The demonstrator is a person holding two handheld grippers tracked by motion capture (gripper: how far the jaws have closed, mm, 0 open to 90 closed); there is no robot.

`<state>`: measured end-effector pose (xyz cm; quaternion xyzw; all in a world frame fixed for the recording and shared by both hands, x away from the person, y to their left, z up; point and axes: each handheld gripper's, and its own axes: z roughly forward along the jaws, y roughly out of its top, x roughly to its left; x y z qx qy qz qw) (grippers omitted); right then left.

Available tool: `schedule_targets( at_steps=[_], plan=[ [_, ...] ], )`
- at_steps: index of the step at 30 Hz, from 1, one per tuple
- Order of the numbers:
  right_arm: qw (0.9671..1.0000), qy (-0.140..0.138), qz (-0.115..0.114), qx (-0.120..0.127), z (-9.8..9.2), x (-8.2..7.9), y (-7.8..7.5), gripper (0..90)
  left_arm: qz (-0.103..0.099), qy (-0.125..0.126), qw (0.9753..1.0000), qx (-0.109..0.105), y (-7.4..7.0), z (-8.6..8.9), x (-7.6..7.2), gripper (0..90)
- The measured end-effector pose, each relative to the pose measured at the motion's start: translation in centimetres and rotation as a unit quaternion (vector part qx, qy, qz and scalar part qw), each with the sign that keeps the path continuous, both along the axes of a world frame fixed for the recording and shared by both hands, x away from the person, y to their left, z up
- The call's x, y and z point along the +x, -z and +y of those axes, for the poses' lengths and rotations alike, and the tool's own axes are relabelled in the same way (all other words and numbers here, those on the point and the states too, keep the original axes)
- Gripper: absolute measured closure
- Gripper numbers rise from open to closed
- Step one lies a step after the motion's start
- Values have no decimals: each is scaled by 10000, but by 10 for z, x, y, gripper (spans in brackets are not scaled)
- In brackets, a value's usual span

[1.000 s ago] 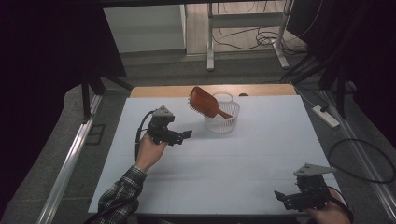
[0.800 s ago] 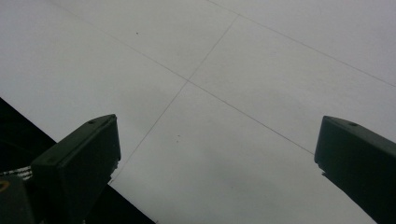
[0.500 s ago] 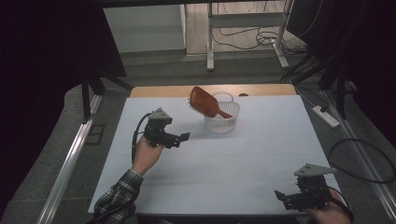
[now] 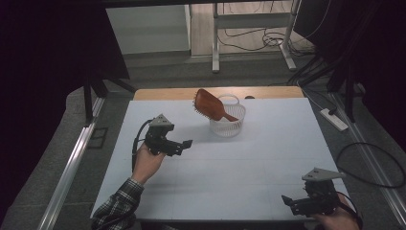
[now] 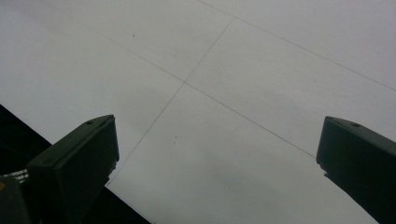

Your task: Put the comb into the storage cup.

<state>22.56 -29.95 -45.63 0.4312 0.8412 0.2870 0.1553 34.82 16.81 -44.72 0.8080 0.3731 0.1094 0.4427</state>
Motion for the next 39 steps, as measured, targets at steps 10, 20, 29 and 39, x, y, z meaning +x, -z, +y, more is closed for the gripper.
schedule_targets(
  at_steps=[10, 20, 29, 39],
  plan=[
    [10000, -14, -29, -35, 1, 0, 0, 0, 22, -50, 10000, -50, 1, 6, -8, 0],
    [10000, -27, -35, -69, 1, 0, 0, 0, 52, -41, 9999, -87, 4, 9, -16, 0],
    [9999, -43, -48, -83, 1, -1, 0, 0, 46, -47, 9999, -89, 5, 11, -24, 0],
    [9999, -51, -43, -86, 2, -1, 0, 0, 40, -106, 9999, -128, 4, 18, -35, 0]
  ],
)
